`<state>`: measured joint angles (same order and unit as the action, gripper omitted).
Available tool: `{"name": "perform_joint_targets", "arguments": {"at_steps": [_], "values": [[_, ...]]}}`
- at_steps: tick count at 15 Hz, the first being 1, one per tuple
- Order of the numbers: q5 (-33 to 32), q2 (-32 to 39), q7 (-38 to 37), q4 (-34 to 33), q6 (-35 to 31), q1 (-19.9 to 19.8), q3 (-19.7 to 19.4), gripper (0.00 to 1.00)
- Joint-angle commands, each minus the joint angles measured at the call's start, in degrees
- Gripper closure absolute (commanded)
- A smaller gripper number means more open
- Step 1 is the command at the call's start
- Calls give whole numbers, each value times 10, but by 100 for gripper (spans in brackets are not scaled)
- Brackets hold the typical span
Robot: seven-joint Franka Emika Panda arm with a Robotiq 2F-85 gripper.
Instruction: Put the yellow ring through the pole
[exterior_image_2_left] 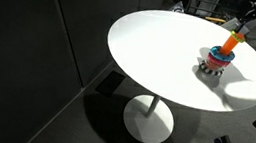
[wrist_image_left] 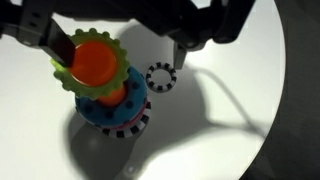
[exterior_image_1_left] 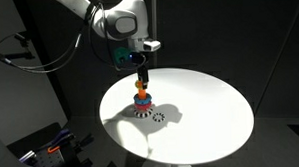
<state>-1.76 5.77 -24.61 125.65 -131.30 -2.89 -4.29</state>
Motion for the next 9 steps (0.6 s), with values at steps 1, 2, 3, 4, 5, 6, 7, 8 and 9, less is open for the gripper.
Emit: {"name": "perform_joint_targets", "arguments": {"at_steps": [1,2,3,4,5,6,7,8,9], "values": [[-6,17,-12,-28,18,5,-1,0],[-7,19,-13,-30,18,6,-1,0],[-6,21,-14,-32,18,7,-2,0],[-6,22,-12,-33,17,7,-2,0],[-6,22,-12,-33,16,8,-2,0],[-7,23,-12,-34,16,9,-2,0],[-7,23,-11,-34,15,9,-2,0],[-6,21,-9,-31,14,9,-2,0],[-7,18,-8,-28,12,9,-3,0]]}}
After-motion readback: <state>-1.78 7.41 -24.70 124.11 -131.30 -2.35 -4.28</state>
